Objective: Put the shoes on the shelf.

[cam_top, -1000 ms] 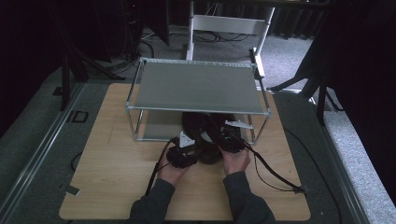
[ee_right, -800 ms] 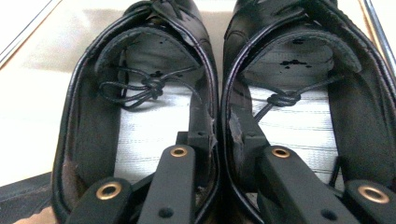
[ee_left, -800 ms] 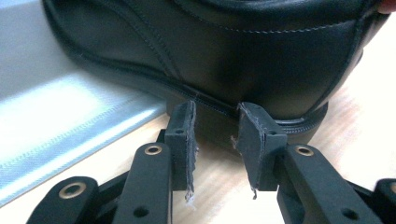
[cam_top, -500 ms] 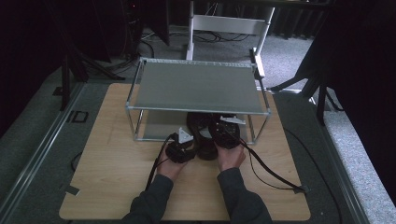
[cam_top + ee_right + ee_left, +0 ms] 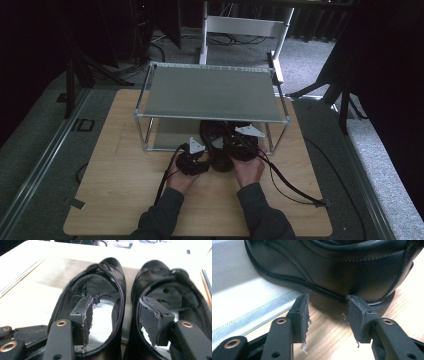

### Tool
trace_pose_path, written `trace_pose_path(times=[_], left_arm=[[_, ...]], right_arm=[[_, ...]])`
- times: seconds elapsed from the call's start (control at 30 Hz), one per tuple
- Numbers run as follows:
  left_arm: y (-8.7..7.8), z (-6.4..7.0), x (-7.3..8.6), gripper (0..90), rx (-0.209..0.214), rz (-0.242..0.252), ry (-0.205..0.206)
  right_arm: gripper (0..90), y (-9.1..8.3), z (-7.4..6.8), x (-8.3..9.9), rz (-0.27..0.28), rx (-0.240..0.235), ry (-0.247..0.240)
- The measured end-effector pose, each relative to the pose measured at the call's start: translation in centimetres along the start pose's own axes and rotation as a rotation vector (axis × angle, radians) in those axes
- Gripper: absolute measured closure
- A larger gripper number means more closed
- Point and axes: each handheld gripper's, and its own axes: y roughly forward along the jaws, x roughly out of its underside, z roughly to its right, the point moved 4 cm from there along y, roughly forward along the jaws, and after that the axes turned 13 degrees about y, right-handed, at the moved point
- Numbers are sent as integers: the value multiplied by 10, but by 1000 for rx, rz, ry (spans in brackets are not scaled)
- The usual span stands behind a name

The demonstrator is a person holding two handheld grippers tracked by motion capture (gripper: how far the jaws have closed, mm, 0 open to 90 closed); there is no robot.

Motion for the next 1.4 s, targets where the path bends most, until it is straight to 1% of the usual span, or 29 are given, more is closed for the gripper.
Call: trace_pose_path(times=[0.03,0.07,0.1,0.13,0.17,0.2,0.23,0.27,0.3,0.33,0.37,0.4,0.43,0.47,0.53,0.57,0.6,0.63,0.67,0.7,0.73,0.77,0.93,0.97,1.13,1.17,1.23,1.37,1.4], left_arm=[[-2,2,0,517,6,5,-1],[-2,2,0,507,6,5,-1],[-3,4,0,500,21,10,-3],[-3,4,0,489,21,10,-3],[-4,6,1,484,30,12,0],[-4,6,1,478,30,12,0],[-6,9,1,470,37,16,3],[-6,9,1,462,37,16,3],[-8,11,2,454,42,18,3],[-8,11,2,443,42,18,3],[-9,12,3,435,43,19,-1],[-9,12,3,422,43,19,-1],[-9,14,3,409,41,20,0],[-9,14,3,400,41,20,0],[-9,16,3,385,40,21,2],[-9,18,3,362,45,22,3],[-9,18,3,350,45,22,3],[-8,19,2,343,41,18,8],[-8,19,2,337,41,18,8],[-7,20,2,331,43,18,7],[-7,21,2,331,42,17,6],[-5,22,1,319,42,13,6],[-2,23,-1,277,30,4,0],[1,23,-2,255,31,-4,-6],[5,25,-4,207,31,-13,-7],[7,27,-6,207,34,-16,-2],[11,29,-8,191,22,-22,14],[14,33,-12,252,16,-11,21],[15,34,-14,252,-2,-10,25]], right_arm=[[418,-6,1,-2,26,8,-32],[418,-6,1,-2,26,8,-32],[416,-14,0,-3,49,-3,-65],[416,-14,0,-3,49,-3,-65],[410,-22,0,-4,60,-23,-100],[410,-22,0,-4,60,-23,-100],[406,-31,2,-3,70,-45,-128],[406,-31,2,-3,70,-45,-128],[404,-40,12,0,79,-57,-117],[404,-40,12,0,79,-57,-117],[400,-48,24,2,90,-67,-95],[400,-48,24,2,90,-67,-95],[395,-56,35,5,106,-65,-85],[395,-56,35,5,106,-65,-85],[391,-61,46,9,111,-75,-75],[385,-63,55,15,93,-84,-59],[385,-63,55,15,93,-84,-59],[380,-62,62,22,70,-87,-56],[380,-62,62,22,70,-87,-56],[377,-58,68,31,33,-94,-55],[377,-58,68,31,33,-94,-55],[375,-53,71,38,6,-103,-60],[371,-47,72,45,-25,-112,-77],[371,-40,74,51,-47,-120,-85],[365,-33,76,56,-71,-112,-80],[365,-32,76,56,-70,-105,-83],[383,-30,77,56,-66,-95,-97],[389,-30,77,55,-71,-99,-91],[392,-30,77,55,-72,-99,-90]])
